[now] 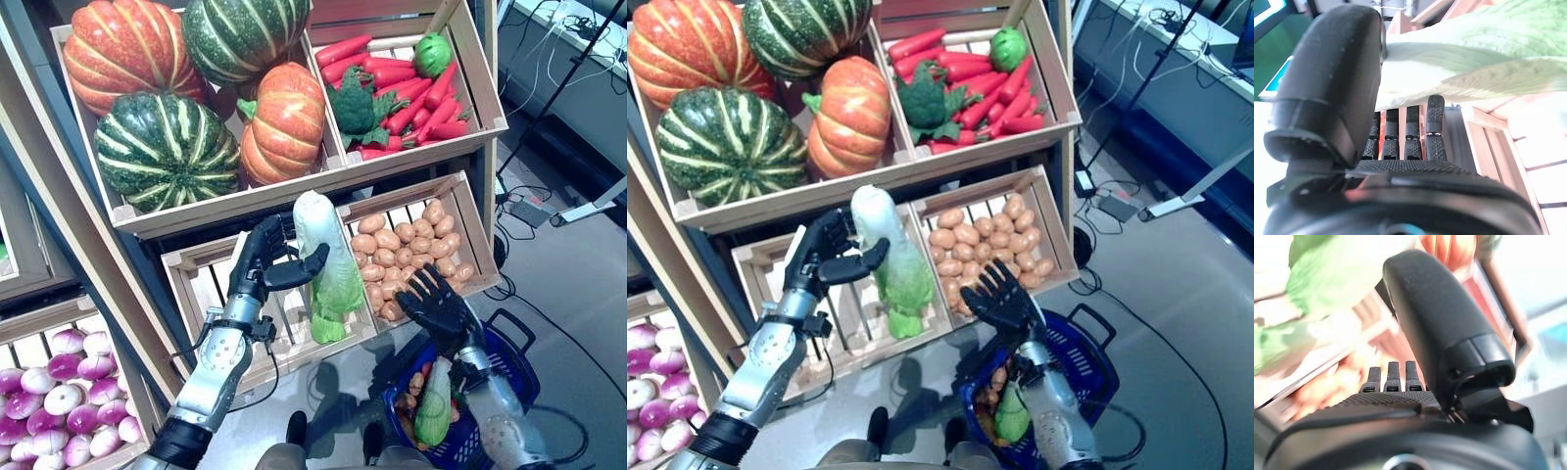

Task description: Put vegetables into the basket

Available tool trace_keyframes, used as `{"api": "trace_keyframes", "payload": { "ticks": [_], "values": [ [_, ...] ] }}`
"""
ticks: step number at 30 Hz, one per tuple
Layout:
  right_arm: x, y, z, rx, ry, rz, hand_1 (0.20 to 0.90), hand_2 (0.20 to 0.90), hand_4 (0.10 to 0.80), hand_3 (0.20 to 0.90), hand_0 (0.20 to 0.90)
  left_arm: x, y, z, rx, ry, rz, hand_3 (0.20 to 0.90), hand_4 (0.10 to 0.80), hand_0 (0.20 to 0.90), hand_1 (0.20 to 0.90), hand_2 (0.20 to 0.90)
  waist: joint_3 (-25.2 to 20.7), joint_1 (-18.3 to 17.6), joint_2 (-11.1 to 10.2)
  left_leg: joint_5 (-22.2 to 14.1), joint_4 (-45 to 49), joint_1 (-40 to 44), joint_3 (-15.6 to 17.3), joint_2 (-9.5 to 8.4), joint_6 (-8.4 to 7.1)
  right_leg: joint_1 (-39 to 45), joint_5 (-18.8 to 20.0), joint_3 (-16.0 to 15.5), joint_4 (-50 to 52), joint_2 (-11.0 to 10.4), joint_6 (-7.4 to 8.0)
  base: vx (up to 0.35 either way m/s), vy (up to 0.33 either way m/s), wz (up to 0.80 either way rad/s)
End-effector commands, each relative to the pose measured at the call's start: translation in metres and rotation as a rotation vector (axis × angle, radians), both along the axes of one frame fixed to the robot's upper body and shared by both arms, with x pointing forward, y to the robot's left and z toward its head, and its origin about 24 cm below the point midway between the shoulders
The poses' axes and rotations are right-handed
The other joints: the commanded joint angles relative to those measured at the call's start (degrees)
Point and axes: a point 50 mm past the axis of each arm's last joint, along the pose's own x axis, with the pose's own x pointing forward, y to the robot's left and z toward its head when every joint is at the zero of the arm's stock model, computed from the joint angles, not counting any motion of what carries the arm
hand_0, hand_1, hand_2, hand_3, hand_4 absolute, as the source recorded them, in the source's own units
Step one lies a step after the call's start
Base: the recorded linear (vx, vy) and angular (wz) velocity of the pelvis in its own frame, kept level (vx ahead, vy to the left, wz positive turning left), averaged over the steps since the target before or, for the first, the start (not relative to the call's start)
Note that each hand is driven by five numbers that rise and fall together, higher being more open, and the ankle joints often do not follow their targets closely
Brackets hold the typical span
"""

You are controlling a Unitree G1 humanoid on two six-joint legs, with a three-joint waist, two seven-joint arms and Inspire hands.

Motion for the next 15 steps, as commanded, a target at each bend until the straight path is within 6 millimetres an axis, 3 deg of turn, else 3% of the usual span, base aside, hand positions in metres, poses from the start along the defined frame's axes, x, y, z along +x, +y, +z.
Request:
{"api": "trace_keyframes", "payload": {
  "ticks": [1,6,8,15],
  "values": [
    [0.015,0.006,0.049,-0.049,-0.257,0.147,0.9,0.9,0.8,0.9,0.9,0.006,-0.002,0.05,0.073,-0.253,-0.068,0.3,0.4,0.3,0.3,0.3,-6.3,-0.17,-1.76,-5.02,3.88,-0.42,1.14,-3.2,1.75,-1.79,4.85,0.95,0.13,-2.64,1.45,0.028,0.014,0.07],
    [0.02,0.017,0.066,-0.049,-0.312,0.234,0.9,0.9,0.8,0.9,0.9,0.007,-0.008,0.052,0.071,-0.254,-0.119,0.3,0.4,0.3,0.3,0.3,-6.78,0.14,-1.46,-4.99,3.27,0.05,0.96,-3.16,1.68,-1.29,4.92,0.79,-0.55,-2.95,1.71,0.004,0.002,0.01],
    [0.02,0.03,0.07,-0.022,-0.315,0.309,0.9,0.9,0.8,0.9,0.9,0.006,-0.016,0.054,0.064,-0.26,-0.158,0.3,0.4,0.3,0.3,0.3,-7.03,0.28,-1.25,-4.99,2.95,0.34,0.89,-3.06,1.6,-1.03,4.92,0.73,-0.78,-3.07,1.8,0.0,0.0,0.0],
    [0.016,0.052,0.061,0.011,-0.242,0.477,0.9,0.9,0.8,0.9,0.9,0.003,-0.03,0.054,0.048,-0.262,-0.255,0.3,0.4,0.3,0.3,0.3,-7.71,0.61,-1.19,-4.89,2.41,0.7,0.9,-2.76,1.23,-0.7,4.79,0.25,-1.05,-3.36,2.05,0.0,0.0,0.0]
  ]
}}
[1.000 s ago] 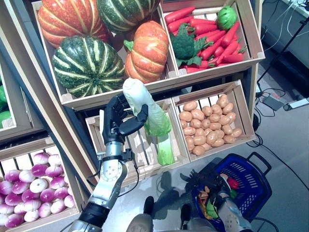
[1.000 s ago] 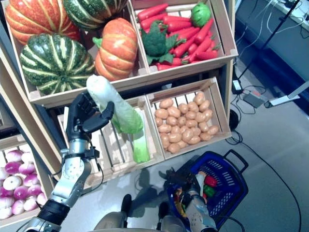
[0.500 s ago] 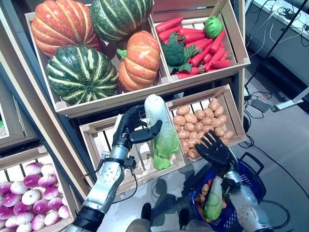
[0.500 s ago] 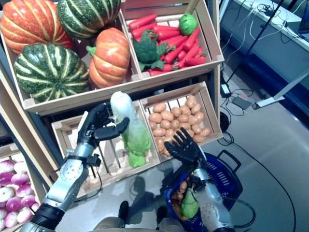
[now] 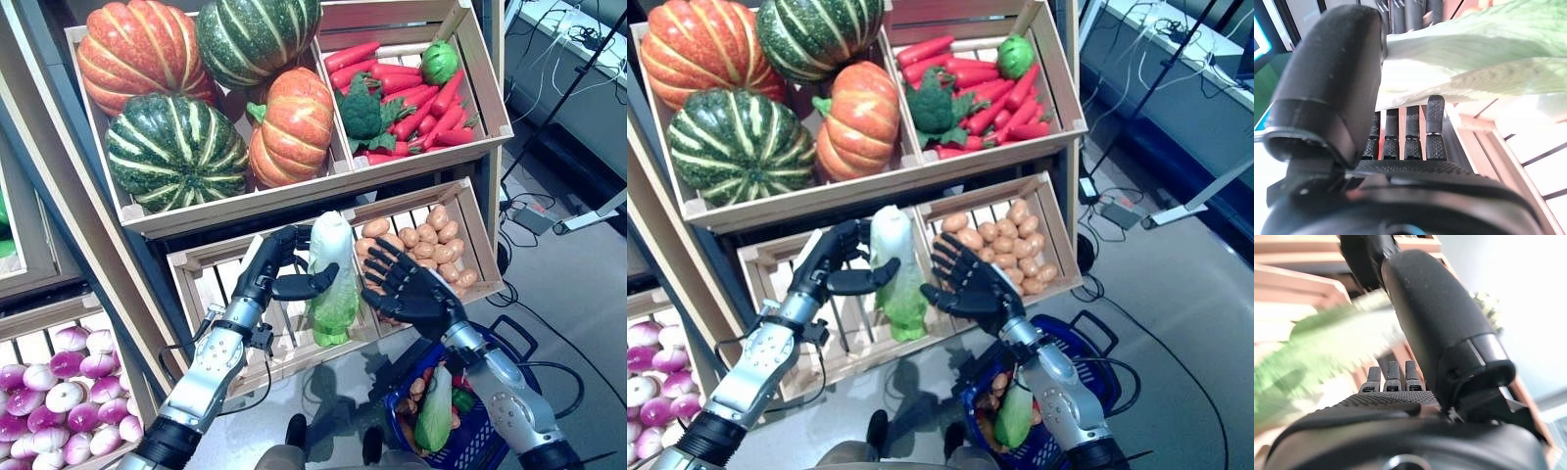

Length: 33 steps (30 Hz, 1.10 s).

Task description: Put vegetables into the basket

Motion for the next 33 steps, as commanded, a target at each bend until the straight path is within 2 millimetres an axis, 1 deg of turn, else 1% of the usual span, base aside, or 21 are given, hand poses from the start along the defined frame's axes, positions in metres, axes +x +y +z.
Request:
{"api": "trace_keyframes", "payload": {
  "ticks": [1,8,12,14,20,26,28,33],
  "values": [
    [0.006,0.012,0.036,0.037,-0.185,0.126,0.9,0.9,0.8,0.9,0.9,0.006,-0.02,0.057,-0.086,-0.275,-0.13,0.3,0.4,0.3,0.3,0.3,-7.38,0.3,-0.88,-4.88,2.6,0.12,1.09,-1.93,1.21,-2.41,3.9,0.52,1.29,-2.62,1.57,0.0,0.0,0.0],
    [0.005,0.016,0.024,-0.026,-0.111,0.162,0.9,0.9,0.8,0.9,0.9,0.0,-0.031,0.063,-0.257,-0.26,-0.259,0.3,0.4,0.3,0.3,0.3,-7.86,0.25,-0.93,-4.62,1.87,0.52,1.47,-1.52,1.09,-2.12,4.04,0.41,0.7,-2.54,1.52,0.0,0.0,0.0],
    [0.001,0.021,0.018,-0.039,-0.068,0.222,0.9,0.9,0.8,0.9,0.9,-0.003,-0.039,0.068,-0.323,-0.249,-0.323,0.3,0.4,0.3,0.3,0.3,-8.02,0.15,-0.95,-4.44,1.69,0.52,1.53,-1.38,0.95,-2.06,4.12,0.4,0.48,-2.52,1.54,0.001,-0.001,-0.02],
    [0.002,0.02,0.016,-0.061,-0.049,0.228,0.9,0.9,0.8,0.9,0.9,-0.004,-0.043,0.069,-0.345,-0.242,-0.36,0.3,0.4,0.3,0.3,0.3,-8.19,0.11,-0.98,-4.39,1.55,0.53,1.55,-1.35,0.94,-2.12,4.14,0.39,0.46,-2.53,1.54,0.0,0.0,0.0],
    [0.006,0.011,0.007,-0.106,0.0,0.103,0.9,0.9,0.8,0.9,0.9,-0.006,-0.049,0.07,-0.344,-0.244,-0.385,0.3,0.4,0.3,0.3,0.3,-8.66,-0.17,-0.93,-4.3,1.3,0.78,1.65,-1.25,0.92,-2.01,4.21,0.68,0.3,-2.39,1.56,0.0,0.0,0.0],
    [0.011,-0.003,-0.002,-0.163,0.067,-0.2,0.9,0.9,0.8,0.9,0.9,-0.007,-0.048,0.068,-0.313,-0.248,-0.342,0.3,0.4,0.3,0.3,0.3,-8.74,-0.88,-0.5,-4.33,1.12,1.04,1.86,-1.16,1.03,-2.06,4.27,1.63,0.24,-2.25,1.58,-0.001,0.002,-0.01],
    [0.01,-0.004,-0.003,-0.17,0.08,-0.218,0.9,0.9,0.8,0.9,0.9,-0.007,-0.047,0.069,-0.314,-0.251,-0.341,0.3,0.4,0.3,0.3,0.3,-8.7,-1.01,-0.37,-4.26,0.9,1.1,1.92,-1.1,1.12,-2.11,4.32,1.86,0.15,-2.21,1.57,-0.012,0.015,-0.1],
    [0.009,-0.002,-0.006,-0.205,0.108,-0.193,0.9,0.9,0.8,0.9,0.9,-0.008,-0.048,0.073,-0.317,-0.256,-0.359,0.3,0.4,0.3,0.3,0.3,-8.54,-0.99,-0.31,-4.18,0.88,1.02,1.86,-1.06,1.12,-2.27,4.43,2.12,0.14,-2.22,1.51,-0.007,0.004,-0.06]
  ]
}}
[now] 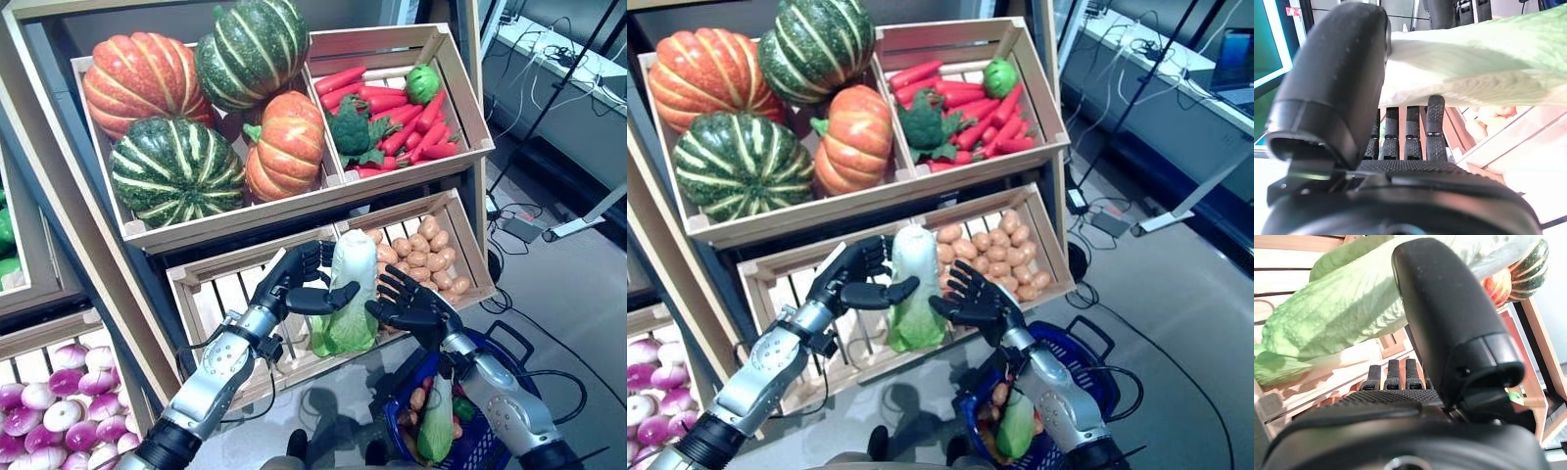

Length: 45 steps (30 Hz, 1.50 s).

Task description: Put vegetables into the basket

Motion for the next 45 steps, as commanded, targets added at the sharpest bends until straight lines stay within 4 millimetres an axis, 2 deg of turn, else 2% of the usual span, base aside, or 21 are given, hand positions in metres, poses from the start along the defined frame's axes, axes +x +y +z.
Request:
{"api": "trace_keyframes", "payload": {
  "ticks": [1,5,11,13,17,29,34,35,36,37,45],
  "values": [
    [0.009,0.013,0.019,-0.037,-0.091,0.037,0.9,0.9,0.8,0.9,0.9,-0.001,-0.035,0.08,-0.237,-0.359,-0.179,0.3,0.4,0.3,0.3,0.3,-5.04,-0.06,-0.48,-4.27,1.32,0.72,0.51,-1.06,0.73,-2.17,3.53,0.55,1.24,-2.17,1.3,0.0,0.0,0.0],
    [0.008,0.019,0.016,-0.047,-0.068,0.071,0.9,0.9,0.8,0.9,0.9,-0.002,-0.038,0.082,-0.255,-0.357,-0.205,0.3,0.4,0.3,0.3,0.3,-5.13,0.14,-0.57,-4.13,1.15,0.64,0.43,-1.07,0.73,-2.13,3.58,0.48,1.08,-2.17,1.25,0.0,0.0,0.0],
    [0.0,0.033,0.011,-0.01,-0.026,0.298,0.9,0.9,0.8,0.9,0.9,-0.006,-0.047,0.086,-0.35,-0.331,-0.329,0.3,0.4,0.3,0.3,0.3,-5.27,0.36,-0.83,-3.98,0.97,0.54,0.41,-0.95,0.67,-2.17,3.7,0.24,0.95,-2.17,1.23,0.0,0.0,0.0],
    [0.0,0.035,0.012,-0.004,-0.027,0.326,0.9,0.9,0.8,0.9,0.9,-0.006,-0.048,0.086,-0.354,-0.328,-0.341,0.3,0.4,0.3,0.3,0.3,-5.26,0.4,-0.85,-3.95,0.98,0.53,0.4,-0.94,0.65,-2.15,3.69,0.21,0.98,-2.17,1.22,0.0,0.0,0.0],
    [0.0,0.04,0.018,0.028,-0.055,0.453,0.9,0.9,0.8,0.9,0.9,-0.006,-0.056,0.082,-0.448,-0.217,-0.447,0.3,0.4,0.3,0.3,0.3,-5.68,0.58,-1.04,-3.88,0.93,0.48,0.19,-0.99,0.58,-2.08,3.7,0.14,0.94,-2.19,1.35,0.0,0.0,0.0],
    [-0.003,0.041,0.02,0.018,-0.071,0.56,0.9,0.9,0.8,0.9,0.9,-0.017,-0.078,0.064,-0.668,0.043,-0.685,0.3,0.4,0.3,0.3,0.3,-6.26,0.37,-0.89,-3.66,0.78,0.46,0.38,-0.88,0.84,-2.09,3.89,0.25,0.86,-2.28,1.53,0.0,0.0,0.0],
    [-0.005,0.043,0.018,0.034,-0.056,0.574,0.9,0.9,0.8,0.9,0.9,-0.022,-0.085,0.061,-0.666,0.057,-0.736,0.3,0.4,0.3,0.3,0.3,-6.43,0.29,-0.85,-3.67,0.79,0.39,0.3,-0.91,0.95,-2.11,3.86,0.53,0.83,-2.19,1.52,0.0,0.0,0.0],
    [-0.005,0.043,0.018,0.036,-0.054,0.573,0.721,0.721,0.681,0.721,0.721,-0.023,-0.085,0.062,-0.66,0.054,-0.743,0.3,0.4,0.3,0.3,0.3,-6.43,0.28,-0.83,-3.67,0.81,0.38,0.3,-0.91,0.96,-2.1,3.84,0.6,0.82,-2.17,1.5,0.0,0.0,0.0],
    [-0.005,0.043,0.017,0.037,-0.051,0.564,0.721,0.721,0.681,0.721,0.721,-0.024,-0.086,0.061,-0.646,0.049,-0.751,0.3,0.4,0.3,0.3,0.3,-6.43,0.29,-0.81,-3.7,0.78,0.44,0.3,-0.87,0.99,-2.02,3.79,0.66,0.82,-2.16,1.5,0.0,0.0,0.0],
    [-0.005,0.043,0.017,0.039,-0.05,0.559,0.3,0.3,0.4,0.3,0.3,-0.024,-0.086,0.061,-0.643,0.05,-0.755,0.3,0.4,0.3,0.3,0.3,-6.42,0.29,-0.8,-3.73,0.77,0.46,0.3,-0.86,0.99,-1.98,3.78,0.67,0.8,-2.16,1.5,0.0,0.0,0.0],
    [-0.006,0.042,0.018,0.053,-0.046,0.545,0.3,0.3,0.4,0.3,0.3,-0.026,-0.086,0.059,-0.62,0.053,-0.763,0.3,0.4,0.3,0.3,0.3,-6.64,0.21,-0.71,-3.61,0.56,0.51,0.05,-0.84,1.03,-1.86,3.78,1.15,0.63,-2.05,1.52,0.0,0.0,0.0]
  ]
}}
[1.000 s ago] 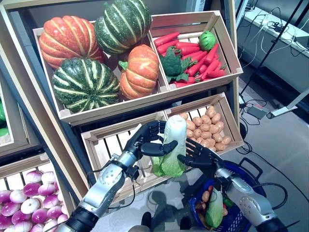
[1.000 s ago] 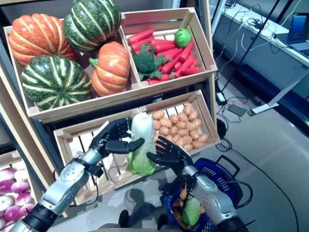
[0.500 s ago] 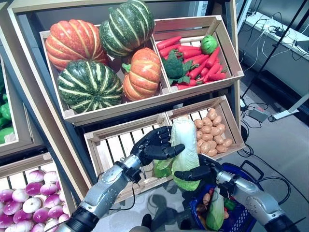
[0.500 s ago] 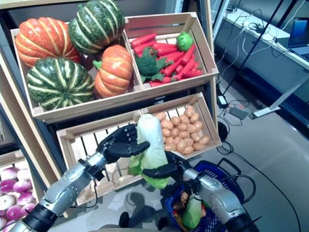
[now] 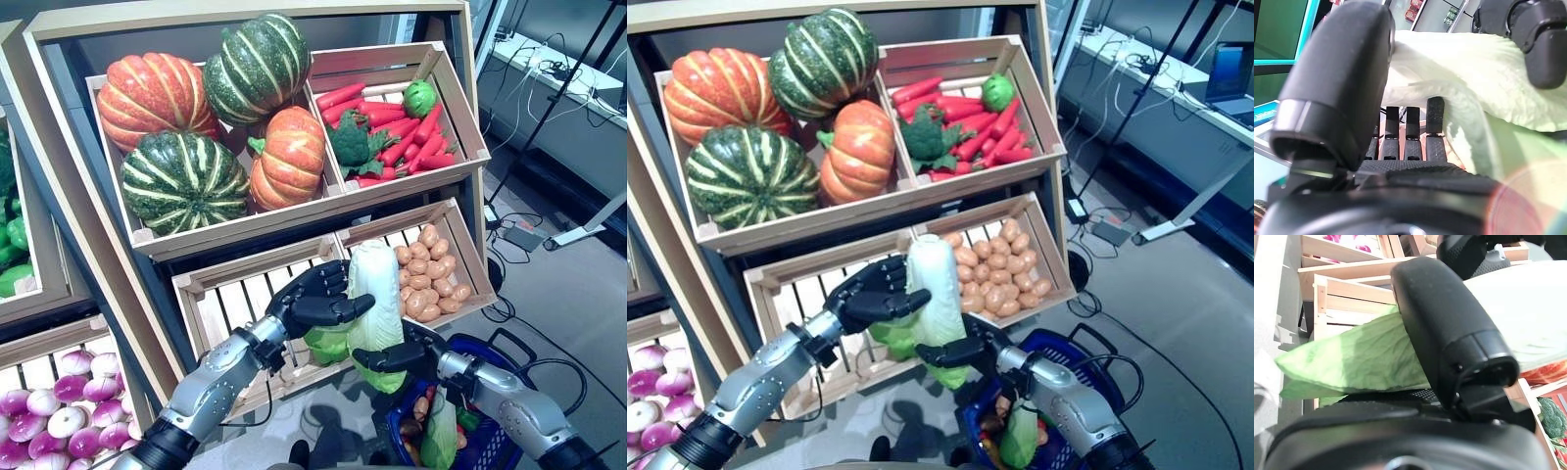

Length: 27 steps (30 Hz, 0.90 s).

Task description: Put vegetables into the basket

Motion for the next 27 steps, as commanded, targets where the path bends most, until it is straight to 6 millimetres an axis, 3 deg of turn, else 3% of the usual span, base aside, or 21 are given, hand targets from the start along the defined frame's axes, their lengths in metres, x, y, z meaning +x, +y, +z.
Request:
{"api": "trace_keyframes", "payload": {
  "ticks": [1,10,11,12,13,27],
  "values": [
    [0.015,0.034,0.031,0.15,-0.133,0.095,0.3,0.3,0.4,0.3,0.3,-0.016,-0.069,0.07,-0.415,-0.272,-0.42,0.3,0.4,0.3,0.3,0.3,-4.15,-0.21,-1.3,-3.58,0.56,0.69,0.17,-0.8,0.95,-1.84,3.77,1.27,0.73,-2.11,1.56,0.0,0.0,0.0],
    [0.013,0.032,0.028,0.159,-0.121,0.053,0.3,0.3,0.4,0.3,0.3,-0.018,-0.068,0.067,-0.366,-0.283,-0.439,0.3,0.4,0.3,0.3,0.3,-4.21,-0.29,-1.04,-3.49,0.65,0.6,0.04,-0.8,0.97,-1.78,3.68,1.46,0.81,-2.1,1.56,0.0,0.0,0.0],
    [0.013,0.032,0.028,0.161,-0.12,0.051,0.3,0.3,0.4,0.3,0.3,-0.018,-0.068,0.067,-0.361,-0.288,-0.441,0.524,0.549,0.524,0.524,0.524,-4.15,-0.33,-1.01,-3.48,0.64,0.63,0.05,-0.8,0.99,-1.82,3.69,1.49,0.83,-2.08,1.55,0.0,0.0,0.0],
    [0.013,0.032,0.028,0.161,-0.12,0.049,0.3,0.3,0.4,0.3,0.3,-0.019,-0.068,0.068,-0.357,-0.29,-0.442,0.691,0.66,0.691,0.691,0.691,-4.1,-0.34,-0.98,-3.47,0.65,0.61,0.05,-0.79,0.99,-1.84,3.7,1.51,0.85,-2.08,1.54,0.0,0.0,0.0],
    [0.014,0.031,0.029,0.164,-0.121,0.042,0.3,0.3,0.4,0.3,0.3,-0.018,-0.066,0.068,-0.353,-0.29,-0.437,0.9,0.8,0.9,0.9,0.9,-4.03,-0.32,-0.92,-3.46,0.69,0.58,0.03,-0.79,1.0,-1.81,3.66,1.55,0.85,-2.07,1.52,0.0,0.0,0.0],
    [0.013,0.013,0.024,0.202,-0.116,-0.153,0.3,0.3,0.4,0.3,0.3,-0.009,-0.044,0.068,-0.322,-0.313,-0.251,0.9,0.8,0.9,0.9,0.9,-4.07,-0.47,-0.8,-3.49,0.86,0.62,-0.07,-0.64,0.79,-1.64,3.55,1.64,0.76,-1.94,1.35,0.0,0.0,0.0]
  ]
}}
